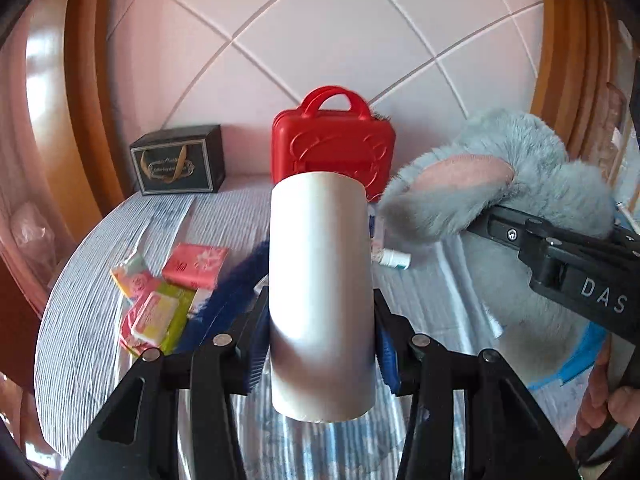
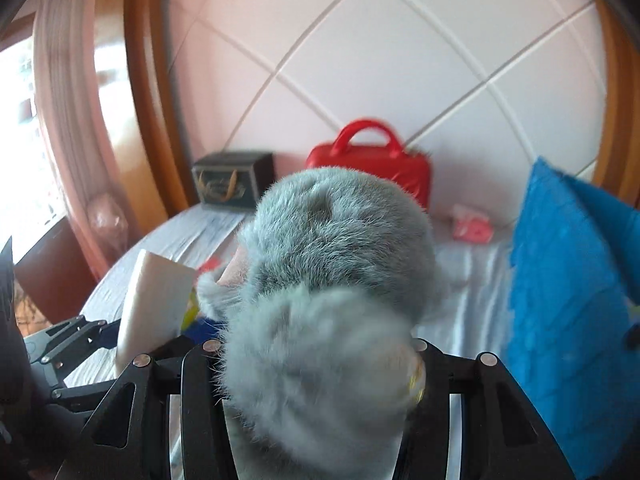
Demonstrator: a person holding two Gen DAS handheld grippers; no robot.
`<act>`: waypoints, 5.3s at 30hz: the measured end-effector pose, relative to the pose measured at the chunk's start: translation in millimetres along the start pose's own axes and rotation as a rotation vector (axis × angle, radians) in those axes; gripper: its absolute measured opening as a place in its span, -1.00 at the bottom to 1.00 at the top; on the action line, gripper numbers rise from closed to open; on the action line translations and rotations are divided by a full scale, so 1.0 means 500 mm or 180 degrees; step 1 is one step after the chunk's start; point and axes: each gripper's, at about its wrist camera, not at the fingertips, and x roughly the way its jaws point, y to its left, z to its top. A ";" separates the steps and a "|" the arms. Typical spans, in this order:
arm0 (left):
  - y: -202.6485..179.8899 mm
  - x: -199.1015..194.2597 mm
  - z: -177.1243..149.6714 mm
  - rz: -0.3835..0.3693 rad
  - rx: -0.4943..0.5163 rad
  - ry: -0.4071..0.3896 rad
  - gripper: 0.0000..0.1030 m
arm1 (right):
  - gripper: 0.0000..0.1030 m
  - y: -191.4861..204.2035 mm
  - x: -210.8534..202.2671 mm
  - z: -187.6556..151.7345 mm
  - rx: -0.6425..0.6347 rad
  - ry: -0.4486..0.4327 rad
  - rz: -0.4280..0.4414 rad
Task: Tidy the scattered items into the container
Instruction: 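Carry the bunny and roller into the blue bin and open both tools, then withdraw both tools from the bin back toward the bed, then reach the left tool to the WIPES pack while the right tool reaches the toothpaste tube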
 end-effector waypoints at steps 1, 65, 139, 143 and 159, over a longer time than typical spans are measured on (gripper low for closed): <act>-0.020 -0.009 0.019 -0.0053 0.0045 -0.0036 -0.14 | -0.08 -0.020 -0.031 0.019 0.0015 -0.0078 -0.0081; -1.007 0.566 0.214 -0.0138 0.1049 0.1900 -0.12 | 0.98 -1.112 0.085 -0.079 0.0664 0.1863 -0.0784; 0.121 -0.245 -0.072 0.0810 -0.0270 0.0288 0.22 | 1.00 -0.063 -0.140 -0.022 -0.0018 0.0561 0.0270; 0.190 -0.205 -0.107 0.0892 -0.0519 0.0366 0.23 | 1.00 -0.028 -0.060 -0.041 -0.0099 0.0731 0.0339; 0.404 -0.019 -0.192 0.1092 -0.1028 0.0789 0.22 | 1.00 0.088 0.195 -0.085 -0.0174 0.1243 0.0586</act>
